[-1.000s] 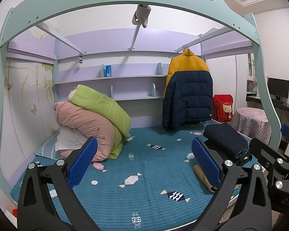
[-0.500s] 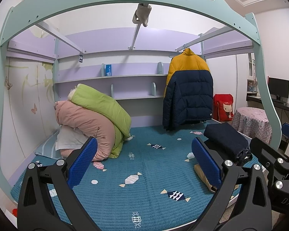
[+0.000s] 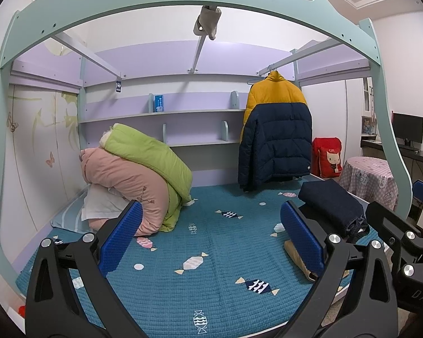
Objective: Fold large clothes
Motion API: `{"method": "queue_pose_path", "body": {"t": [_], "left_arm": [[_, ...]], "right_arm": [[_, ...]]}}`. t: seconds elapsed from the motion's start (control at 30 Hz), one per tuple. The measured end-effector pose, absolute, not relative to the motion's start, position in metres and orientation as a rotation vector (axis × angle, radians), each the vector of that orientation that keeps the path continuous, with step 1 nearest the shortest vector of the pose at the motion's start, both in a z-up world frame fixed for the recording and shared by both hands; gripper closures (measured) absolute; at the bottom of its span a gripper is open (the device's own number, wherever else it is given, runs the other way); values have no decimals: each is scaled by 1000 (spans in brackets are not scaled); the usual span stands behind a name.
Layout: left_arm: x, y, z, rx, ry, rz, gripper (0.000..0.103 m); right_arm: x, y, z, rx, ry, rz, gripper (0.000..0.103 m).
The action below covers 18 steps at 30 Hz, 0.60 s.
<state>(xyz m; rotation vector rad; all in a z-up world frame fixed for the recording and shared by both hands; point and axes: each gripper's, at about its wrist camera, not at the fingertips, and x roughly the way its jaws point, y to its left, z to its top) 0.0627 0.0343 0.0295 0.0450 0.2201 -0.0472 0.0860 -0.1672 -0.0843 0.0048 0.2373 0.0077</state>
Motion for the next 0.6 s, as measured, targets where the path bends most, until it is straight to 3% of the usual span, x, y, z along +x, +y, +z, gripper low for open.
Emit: {"method": "queue_pose_path", "body": {"t": [0.6], "left_arm": [[64,38,30,44,222,-50,5]], "right_arm": [[86,-167,-85,6,241,6,7]]}}
